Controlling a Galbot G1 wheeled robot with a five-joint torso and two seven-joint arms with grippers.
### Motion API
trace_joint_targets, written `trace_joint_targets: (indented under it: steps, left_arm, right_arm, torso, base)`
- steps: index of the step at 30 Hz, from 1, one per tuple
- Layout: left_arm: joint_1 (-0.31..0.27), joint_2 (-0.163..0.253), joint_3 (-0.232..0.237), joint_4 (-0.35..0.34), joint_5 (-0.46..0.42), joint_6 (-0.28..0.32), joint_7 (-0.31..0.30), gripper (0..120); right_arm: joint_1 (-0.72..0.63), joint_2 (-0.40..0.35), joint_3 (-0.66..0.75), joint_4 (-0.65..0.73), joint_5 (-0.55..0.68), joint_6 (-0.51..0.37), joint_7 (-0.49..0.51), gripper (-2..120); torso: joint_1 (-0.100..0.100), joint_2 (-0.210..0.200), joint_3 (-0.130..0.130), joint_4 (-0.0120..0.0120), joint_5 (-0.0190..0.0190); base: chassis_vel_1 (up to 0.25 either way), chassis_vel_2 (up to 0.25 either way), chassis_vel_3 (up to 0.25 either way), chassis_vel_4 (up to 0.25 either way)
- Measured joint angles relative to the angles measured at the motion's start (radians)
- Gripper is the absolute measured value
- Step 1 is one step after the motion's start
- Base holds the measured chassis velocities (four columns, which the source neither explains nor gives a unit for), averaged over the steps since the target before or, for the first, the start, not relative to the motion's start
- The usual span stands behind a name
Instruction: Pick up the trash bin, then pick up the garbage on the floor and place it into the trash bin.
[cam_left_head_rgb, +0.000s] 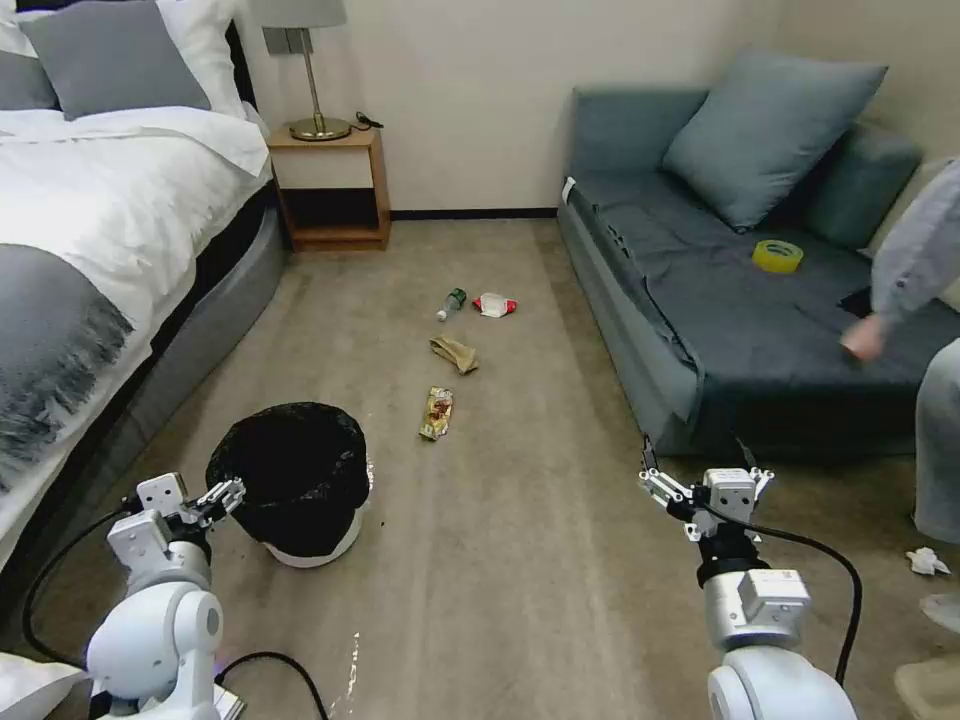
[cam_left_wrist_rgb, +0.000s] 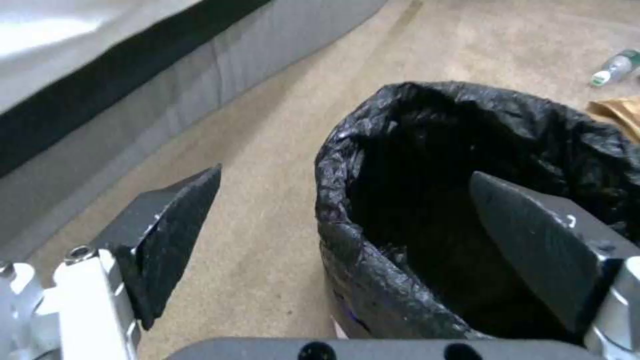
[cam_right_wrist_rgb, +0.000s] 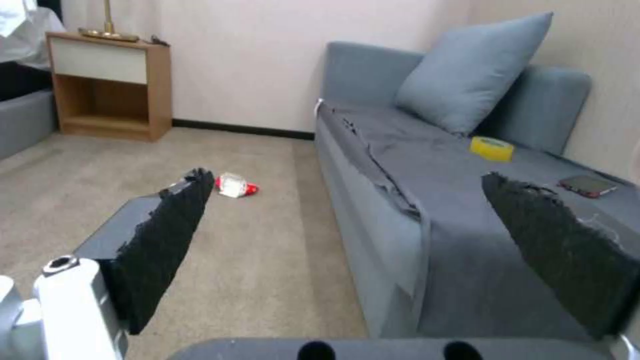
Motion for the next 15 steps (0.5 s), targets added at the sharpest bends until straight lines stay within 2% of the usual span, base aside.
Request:
trace_joint_targets:
  steps: [3,8,15]
  left_arm:
    - [-0.043,0.015,0.001,0.042,-0.037,0.025,-0.028,100]
    - [-0.080,0.029,0.004,0.075,-0.059,0.040,-0.047,100]
    - [-0.143,0.056,0.015,0.171,-0.083,0.056,-0.078,99]
  right_arm:
    - [0.002,-0.001,0.000,-0.005,-0.002,0.000,-0.001,100]
    - [0.005,0.000,-0.001,-0.009,-0.004,0.000,-0.001,100]
    - [0.011,0.000,0.002,-0.016,-0.004,0.000,-0.002,100]
  torso:
    - [0.000,0.000,0.000,0.0000,0.0000]
    - [0.000,0.000,0.000,-0.0001,0.0000]
    - [0.000,0.000,0.000,-0.0001,0.0000]
  base:
    - [0.000,0.000,0.000,0.000]
    - [0.000,0.000,0.000,0.000]
    - [0.000,0.000,0.000,0.000]
